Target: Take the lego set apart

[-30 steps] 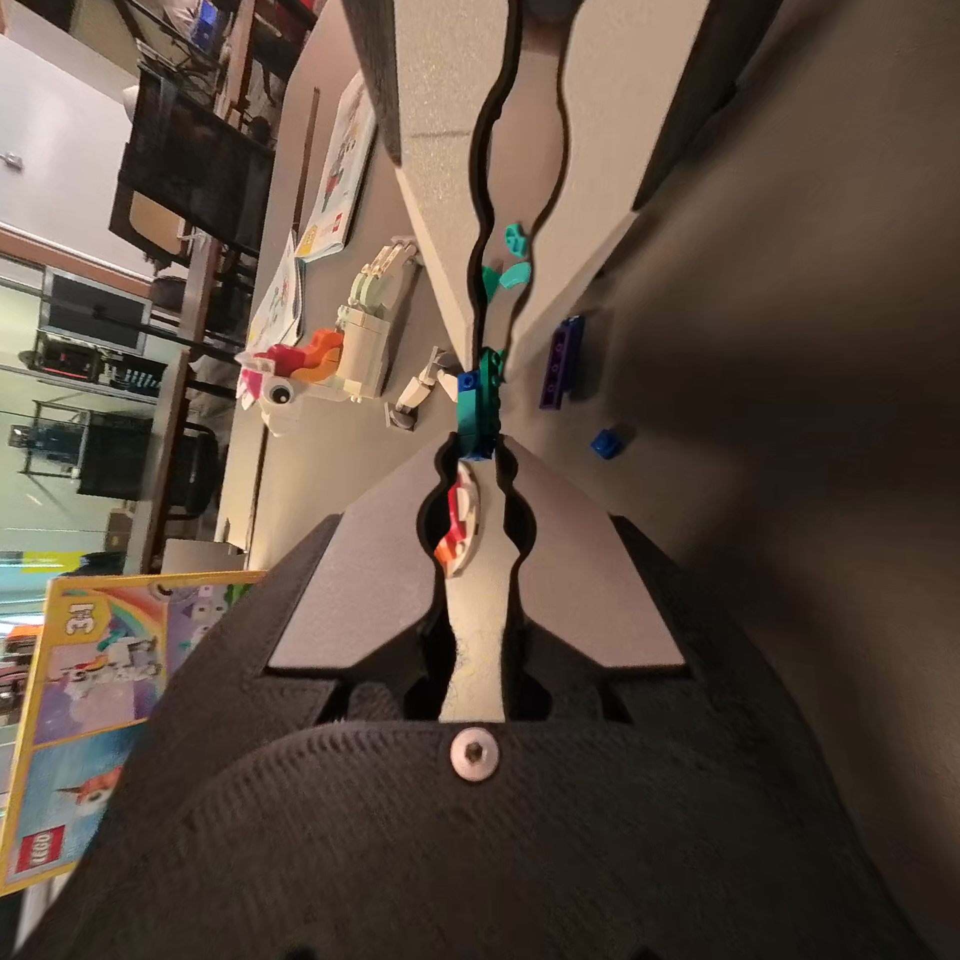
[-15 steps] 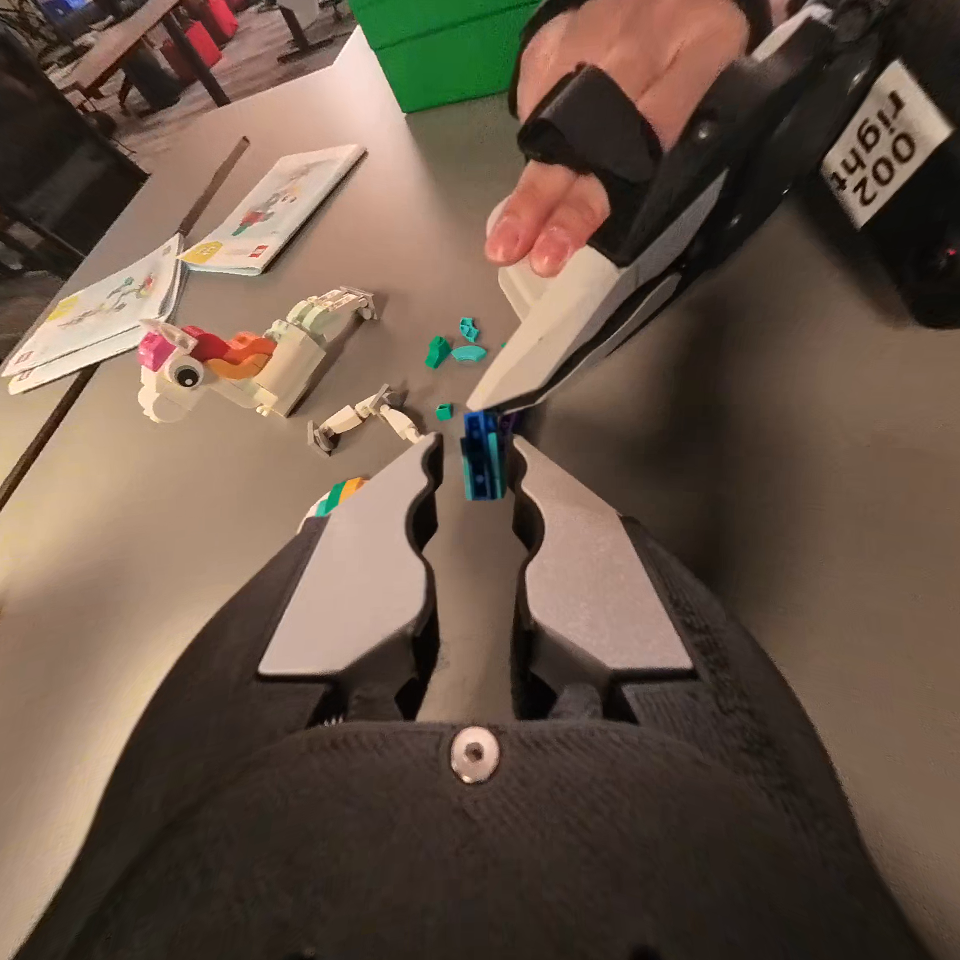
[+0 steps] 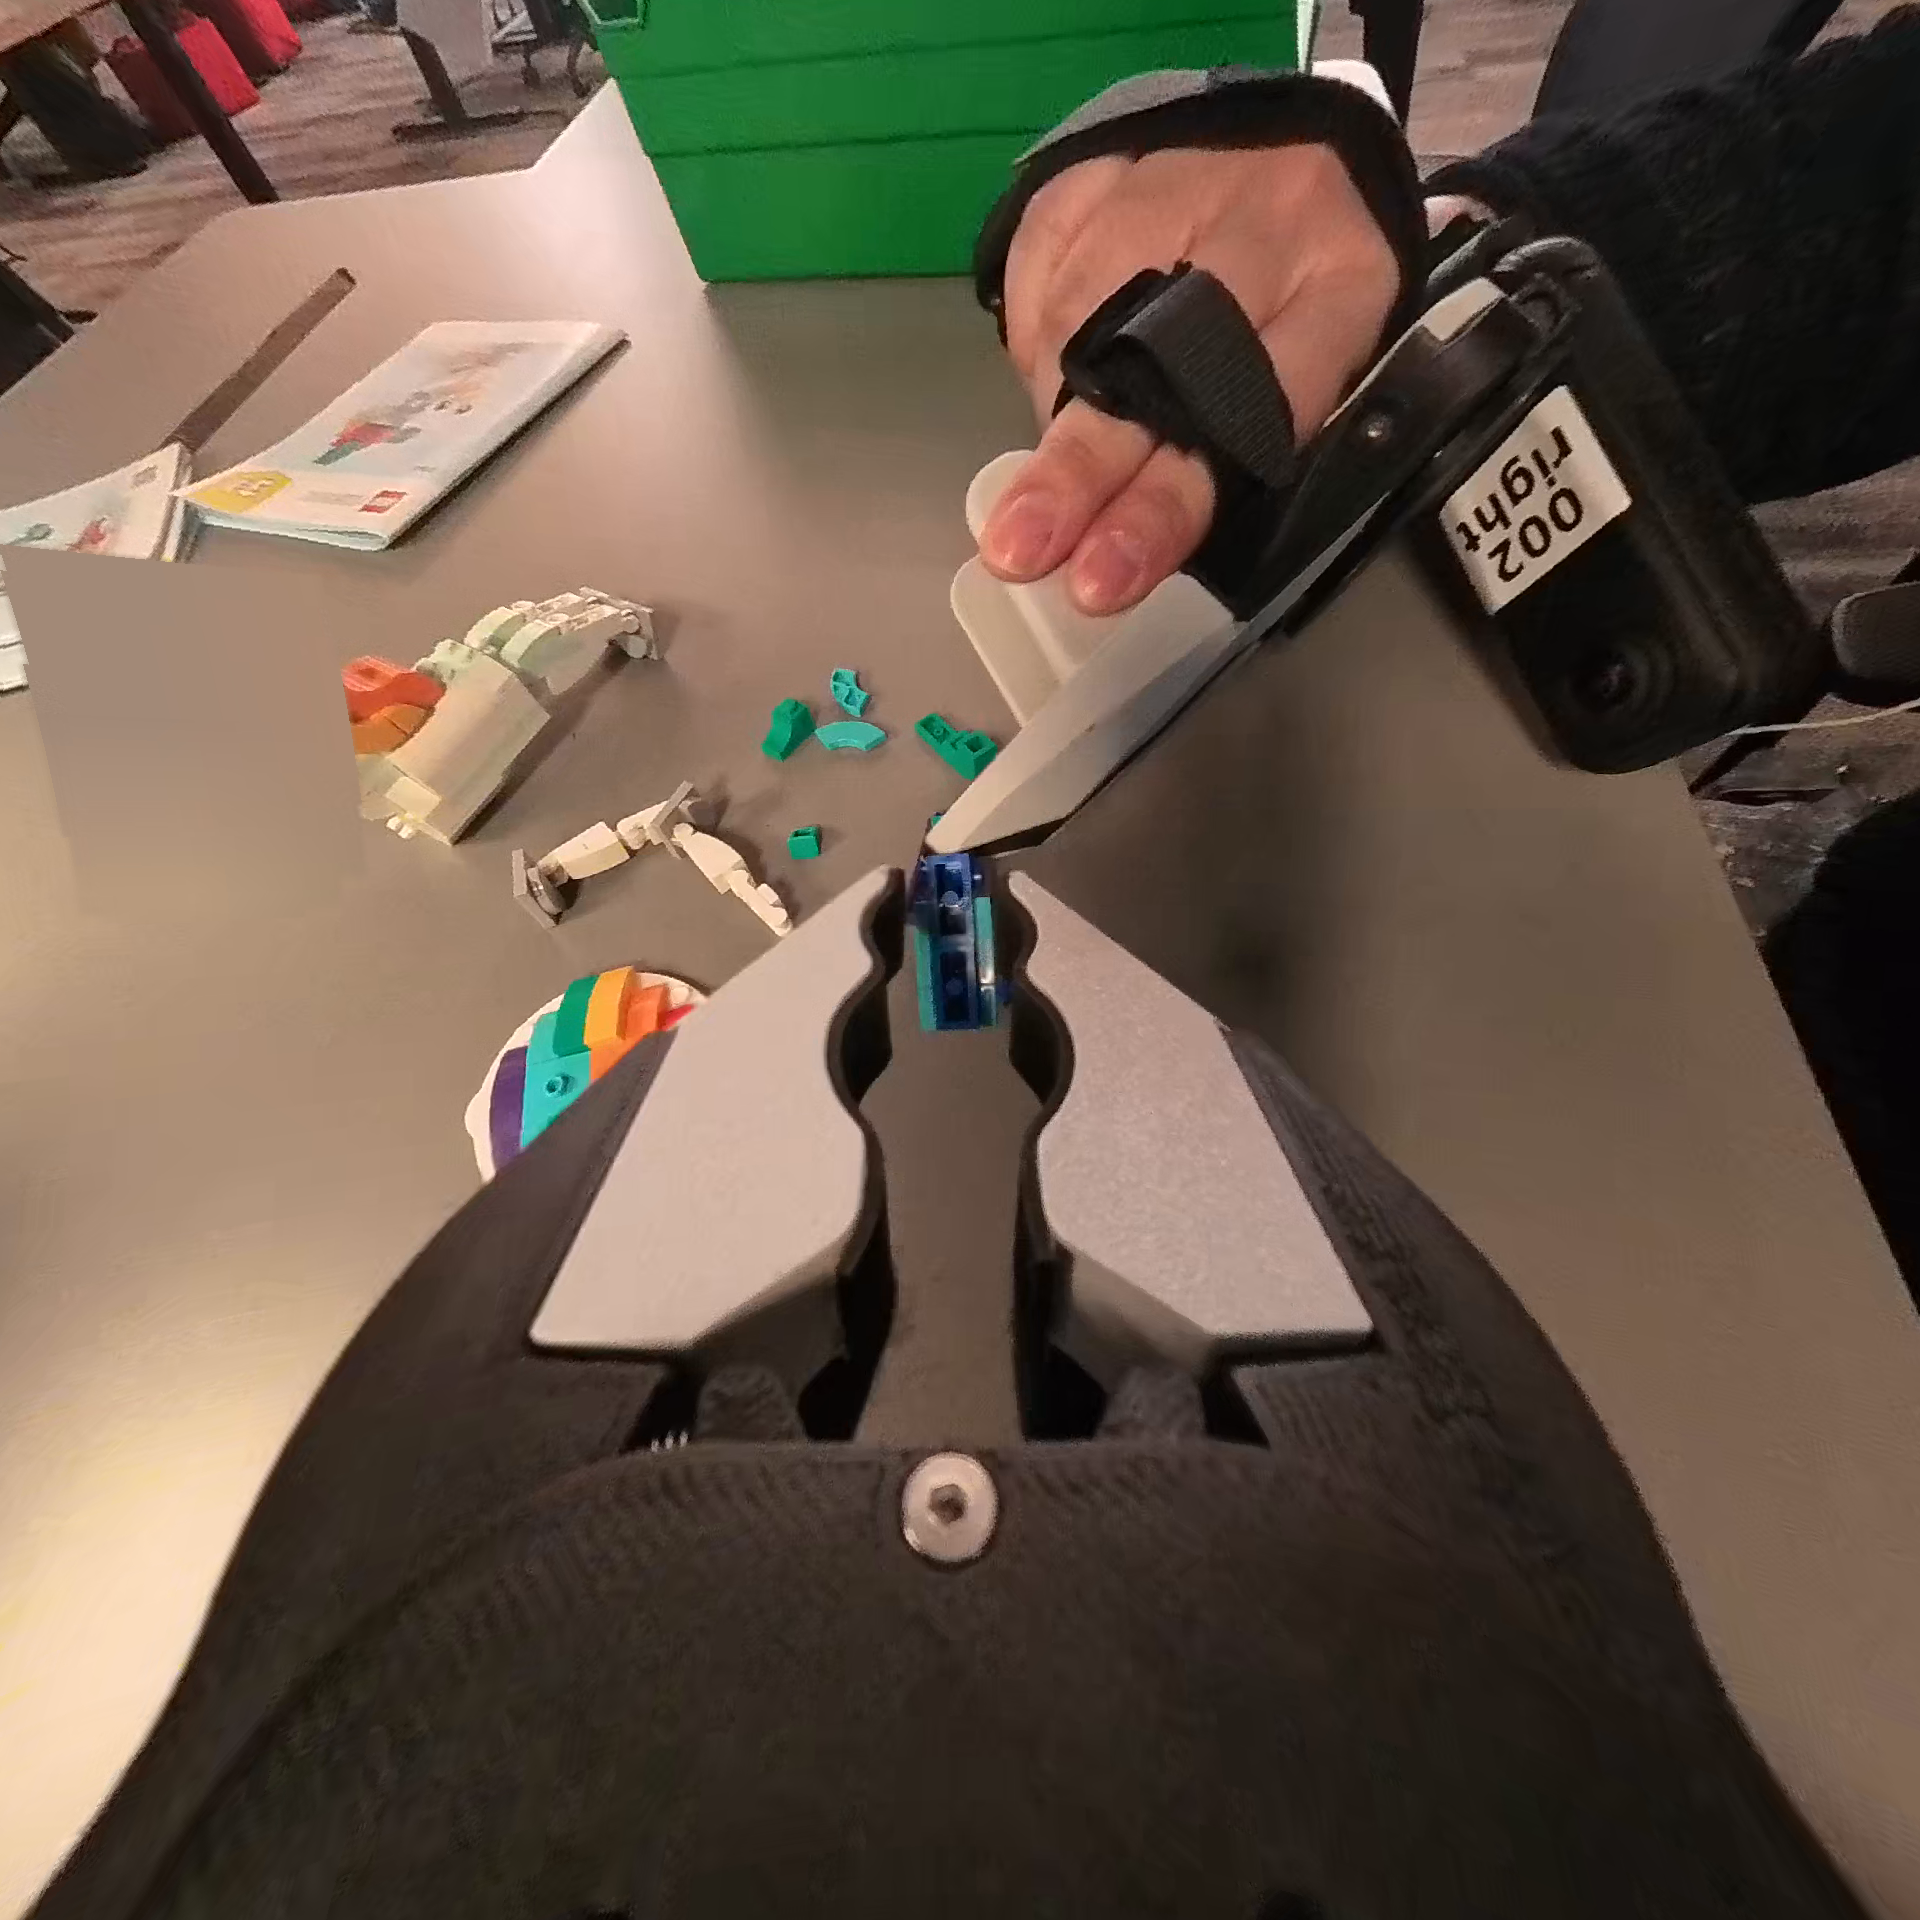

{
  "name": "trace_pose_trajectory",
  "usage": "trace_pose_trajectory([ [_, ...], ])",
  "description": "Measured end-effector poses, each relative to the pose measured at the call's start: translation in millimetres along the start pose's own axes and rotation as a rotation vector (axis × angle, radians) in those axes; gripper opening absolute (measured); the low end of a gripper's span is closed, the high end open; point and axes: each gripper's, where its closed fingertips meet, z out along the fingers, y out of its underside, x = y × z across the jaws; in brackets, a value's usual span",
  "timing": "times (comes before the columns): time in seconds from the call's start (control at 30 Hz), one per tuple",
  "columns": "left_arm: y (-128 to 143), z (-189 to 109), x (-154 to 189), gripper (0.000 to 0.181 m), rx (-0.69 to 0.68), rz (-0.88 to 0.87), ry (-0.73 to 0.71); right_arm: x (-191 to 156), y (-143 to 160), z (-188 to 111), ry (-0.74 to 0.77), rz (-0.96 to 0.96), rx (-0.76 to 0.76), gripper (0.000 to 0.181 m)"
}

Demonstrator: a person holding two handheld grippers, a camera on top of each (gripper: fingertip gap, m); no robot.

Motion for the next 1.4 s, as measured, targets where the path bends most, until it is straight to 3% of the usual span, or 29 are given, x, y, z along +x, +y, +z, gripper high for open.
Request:
trace_pose_trajectory([
  [0.37, -9.0, -9.2, -1.7, 0.016, 0.078, -0.004, 0.013, 2.0, -3.3, -1.3, 0.016, 0.012, 0.013, 0.004],
  [0.7, -6.3, -7.8, -0.5, 0.022, 0.050, -0.033, 0.019, 2.3, -2.1, -1.3, 0.023, 0.022, 0.009, 0.005],
  [0.97, -2.3, -1.9, 3.6, 0.009, -0.002, -0.091, 0.054, -1.0, -5.5, -0.4, 0.009, 0.019, 0.017, 0.005],
  [1.4, -11.7, -8.6, -8.1, 0.007, 0.019, -0.017, -0.059, -3.3, 3.9, 6.8, -0.034, 0.166, -0.055, 0.004],
])
